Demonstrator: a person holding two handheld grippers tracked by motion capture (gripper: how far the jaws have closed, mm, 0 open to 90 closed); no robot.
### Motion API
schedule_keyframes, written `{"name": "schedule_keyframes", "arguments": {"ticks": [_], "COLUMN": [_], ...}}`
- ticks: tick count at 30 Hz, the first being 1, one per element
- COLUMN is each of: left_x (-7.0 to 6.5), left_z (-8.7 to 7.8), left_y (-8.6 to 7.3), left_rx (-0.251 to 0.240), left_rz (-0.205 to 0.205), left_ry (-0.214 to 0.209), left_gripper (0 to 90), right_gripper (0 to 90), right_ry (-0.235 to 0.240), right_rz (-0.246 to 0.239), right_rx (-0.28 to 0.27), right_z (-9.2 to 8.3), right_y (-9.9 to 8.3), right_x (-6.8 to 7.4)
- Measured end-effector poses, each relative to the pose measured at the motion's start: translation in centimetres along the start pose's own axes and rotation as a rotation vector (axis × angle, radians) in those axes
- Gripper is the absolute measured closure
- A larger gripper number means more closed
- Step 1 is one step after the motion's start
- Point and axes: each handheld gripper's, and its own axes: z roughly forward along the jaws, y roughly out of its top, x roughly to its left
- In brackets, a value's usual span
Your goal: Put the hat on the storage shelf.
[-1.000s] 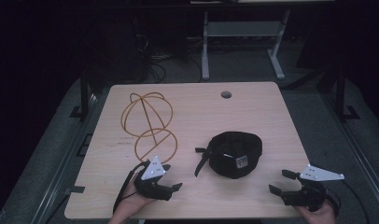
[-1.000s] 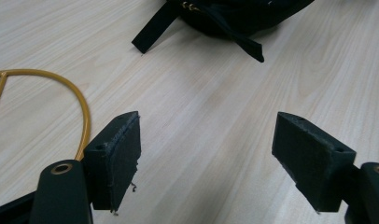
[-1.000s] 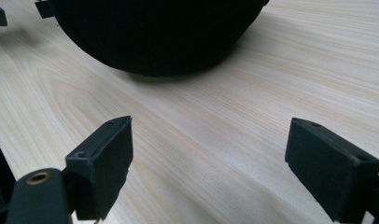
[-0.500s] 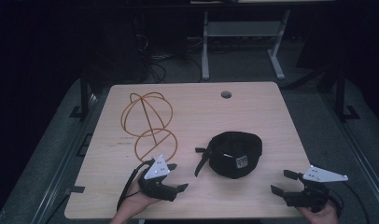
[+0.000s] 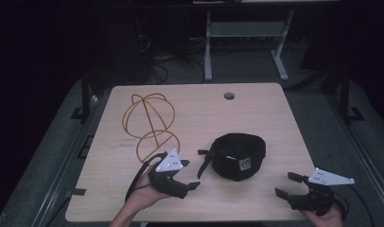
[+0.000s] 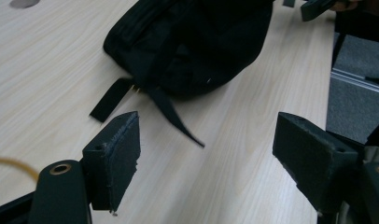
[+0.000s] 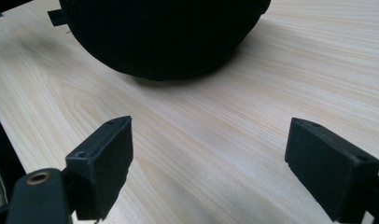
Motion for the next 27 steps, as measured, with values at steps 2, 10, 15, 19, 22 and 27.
{"name": "schedule_keyframes", "arguments": {"ticks": [2,10,15,19,22,27], "left_x": [-0.1,-0.8,-1.1,-1.3,-1.3,-1.3], "left_z": [0.2,1.5,2.9,4.1,5.0,6.4], "left_y": [0.8,4.2,6.4,8.2,9.3,10.5], "left_rx": [0.002,0.029,0.050,0.070,0.100,0.158], "left_rz": [0.005,0.077,0.123,0.165,0.191,0.235], "left_ry": [-0.014,-0.046,-0.063,-0.072,-0.085,-0.102], "left_gripper": [23.2,23.2,23.2,23.3,23.4,24.6], "right_gripper": [14.8,14.9,15.0,15.1,15.1,15.1], "right_ry": [0.000,0.009,0.013,0.016,0.018,0.020], "right_rz": [-0.001,-0.008,-0.007,-0.009,-0.008,-0.009], "right_rx": [-0.001,-0.006,-0.013,-0.011,-0.010,-0.017], "right_z": [0.0,0.0,-0.1,-0.1,-0.1,-0.2], "right_y": [0.0,0.1,0.1,0.1,0.1,0.0], "right_x": [0.0,0.2,0.1,0.1,0.2,0.2]}}
